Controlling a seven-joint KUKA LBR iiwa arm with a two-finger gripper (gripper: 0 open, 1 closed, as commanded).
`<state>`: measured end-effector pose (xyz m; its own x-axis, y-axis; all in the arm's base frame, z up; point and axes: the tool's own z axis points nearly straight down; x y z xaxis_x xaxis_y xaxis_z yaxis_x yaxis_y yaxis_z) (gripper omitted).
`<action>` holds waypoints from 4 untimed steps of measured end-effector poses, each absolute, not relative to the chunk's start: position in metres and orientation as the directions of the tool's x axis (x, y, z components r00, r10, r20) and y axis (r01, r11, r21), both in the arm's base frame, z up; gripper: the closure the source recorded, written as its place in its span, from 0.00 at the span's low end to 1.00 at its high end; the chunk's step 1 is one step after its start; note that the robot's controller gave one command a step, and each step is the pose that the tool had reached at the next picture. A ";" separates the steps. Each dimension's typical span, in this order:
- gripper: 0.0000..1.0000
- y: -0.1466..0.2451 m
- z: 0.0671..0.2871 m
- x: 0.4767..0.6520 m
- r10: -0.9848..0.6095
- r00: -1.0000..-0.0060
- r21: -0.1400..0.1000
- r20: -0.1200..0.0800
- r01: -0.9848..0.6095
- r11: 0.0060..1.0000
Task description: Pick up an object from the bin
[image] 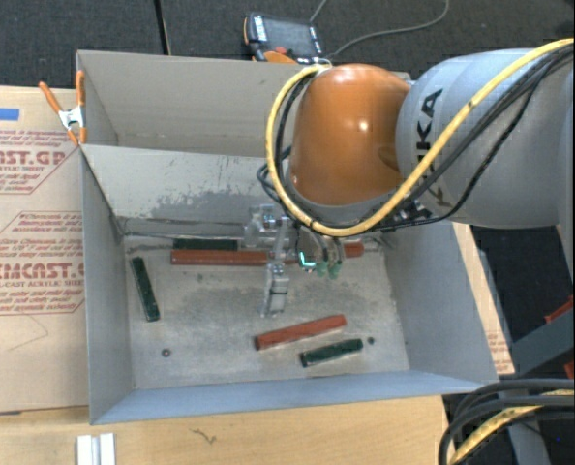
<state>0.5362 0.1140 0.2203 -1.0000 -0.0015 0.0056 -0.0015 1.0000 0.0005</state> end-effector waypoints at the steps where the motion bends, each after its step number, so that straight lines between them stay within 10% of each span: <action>1: 0.00 0.121 0.073 0.538 -0.244 -0.970 0.001 0.005 -0.244 0.970; 2: 0.00 0.042 0.141 0.547 -0.411 -0.912 -0.004 -0.005 -0.411 0.912; 3: 0.00 0.034 0.070 0.488 -0.359 -0.933 0.000 -0.005 -0.359 0.933; 4: 1.00 0.035 0.072 0.488 -0.361 -0.933 0.002 0.000 -0.361 0.933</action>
Offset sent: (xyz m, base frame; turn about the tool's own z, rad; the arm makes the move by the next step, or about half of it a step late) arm 0.0043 0.0057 -0.1433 -0.2424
